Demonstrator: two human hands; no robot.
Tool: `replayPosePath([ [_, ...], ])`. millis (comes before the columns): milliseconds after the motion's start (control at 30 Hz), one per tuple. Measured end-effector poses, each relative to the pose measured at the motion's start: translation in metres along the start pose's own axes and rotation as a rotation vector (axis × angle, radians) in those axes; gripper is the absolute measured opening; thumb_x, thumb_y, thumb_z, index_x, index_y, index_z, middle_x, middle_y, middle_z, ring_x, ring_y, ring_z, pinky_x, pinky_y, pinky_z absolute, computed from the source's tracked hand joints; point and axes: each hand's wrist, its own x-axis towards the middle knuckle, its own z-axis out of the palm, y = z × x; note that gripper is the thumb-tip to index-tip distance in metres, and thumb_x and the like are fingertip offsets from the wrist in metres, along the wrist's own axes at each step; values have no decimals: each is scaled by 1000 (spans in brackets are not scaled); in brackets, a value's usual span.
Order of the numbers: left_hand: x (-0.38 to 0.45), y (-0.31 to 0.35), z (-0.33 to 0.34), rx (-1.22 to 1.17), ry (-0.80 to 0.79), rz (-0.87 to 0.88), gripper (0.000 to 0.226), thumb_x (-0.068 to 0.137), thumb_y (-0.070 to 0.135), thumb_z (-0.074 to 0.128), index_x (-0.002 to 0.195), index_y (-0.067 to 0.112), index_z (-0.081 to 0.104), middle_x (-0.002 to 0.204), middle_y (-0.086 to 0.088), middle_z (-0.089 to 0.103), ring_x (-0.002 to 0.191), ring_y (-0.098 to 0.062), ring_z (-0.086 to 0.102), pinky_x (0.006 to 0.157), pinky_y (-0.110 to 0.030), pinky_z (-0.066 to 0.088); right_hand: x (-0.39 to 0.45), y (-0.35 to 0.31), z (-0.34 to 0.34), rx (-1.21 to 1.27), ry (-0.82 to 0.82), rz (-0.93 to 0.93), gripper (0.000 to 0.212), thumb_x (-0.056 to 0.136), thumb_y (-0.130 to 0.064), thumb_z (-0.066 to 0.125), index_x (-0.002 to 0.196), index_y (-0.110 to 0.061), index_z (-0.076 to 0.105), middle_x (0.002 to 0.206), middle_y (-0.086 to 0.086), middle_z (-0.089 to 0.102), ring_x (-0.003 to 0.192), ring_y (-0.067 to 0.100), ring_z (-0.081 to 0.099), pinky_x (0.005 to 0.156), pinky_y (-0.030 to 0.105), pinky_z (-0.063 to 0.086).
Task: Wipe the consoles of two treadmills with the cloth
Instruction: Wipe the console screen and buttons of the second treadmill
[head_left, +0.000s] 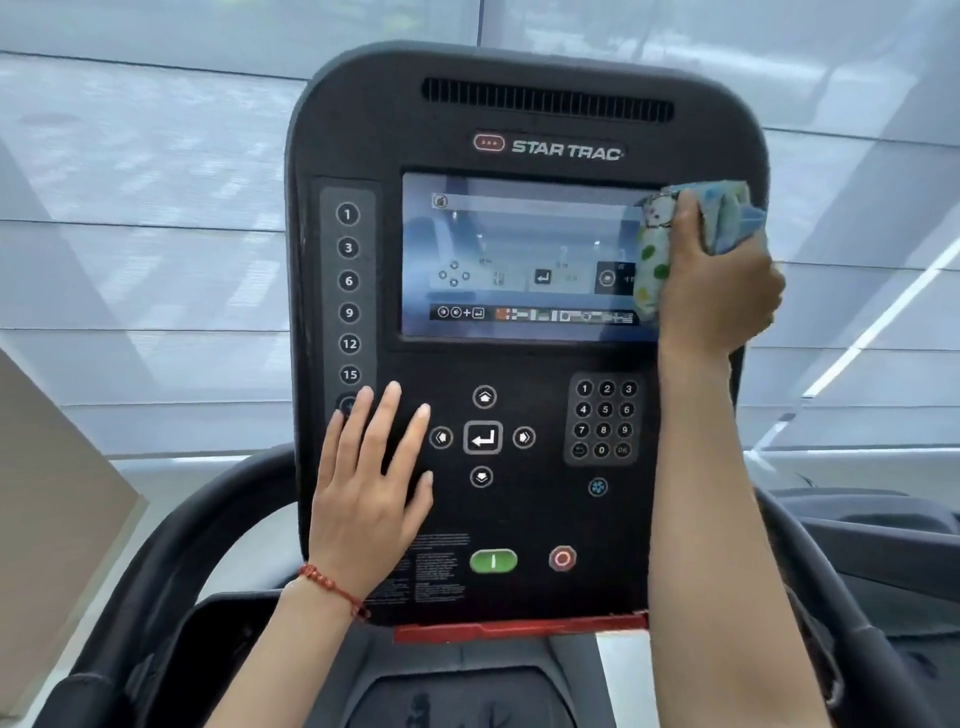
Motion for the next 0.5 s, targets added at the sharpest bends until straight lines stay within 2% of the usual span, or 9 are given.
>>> replayPosePath([
  [67,0,-1,2,3,6,4,48,90,26,48,135,10,46,143,-20,38,134,-36,31,109,-53,27,3,5,-2,-14,-1,19,56,80,-64,49,94,-11,61,94,7,70,86,23,63,66,21,34],
  [267,-1,-2,3,21,7,16,48,91,27,48,135,11,45,143,-19,38,134,-36,32,109,-52,28,-35,-13,14,73,37,-24,55,78,-61,55,90,-9,64,85,8,72,79,26,68,71,31,50],
  [333,-1,-3,3,23,-2,16,48,90,27,48,136,11,44,144,-19,37,134,-36,31,109,-52,28,-58,-23,18,117,2,-85,53,76,-58,60,82,-6,65,73,8,71,63,23,66,61,26,48],
  [400,-1,-3,2,17,-9,18,48,90,26,48,136,11,45,144,-19,38,135,-36,31,109,-51,27,-83,-34,26,124,-36,-192,50,73,-55,64,71,-5,63,58,6,66,44,13,52,51,18,40],
  [433,-1,-3,1,10,-11,20,48,90,26,48,136,10,46,143,-20,38,135,-36,31,109,-51,27,-95,-40,29,129,-58,-241,48,72,-54,65,67,-6,61,53,4,62,40,10,45,48,16,38],
  [500,0,-3,0,-9,-16,26,48,90,25,47,135,9,46,143,-20,38,135,-36,30,110,-51,26,-118,-54,34,127,-116,-314,50,72,-56,61,63,-8,57,49,3,59,36,13,48,44,16,38],
])
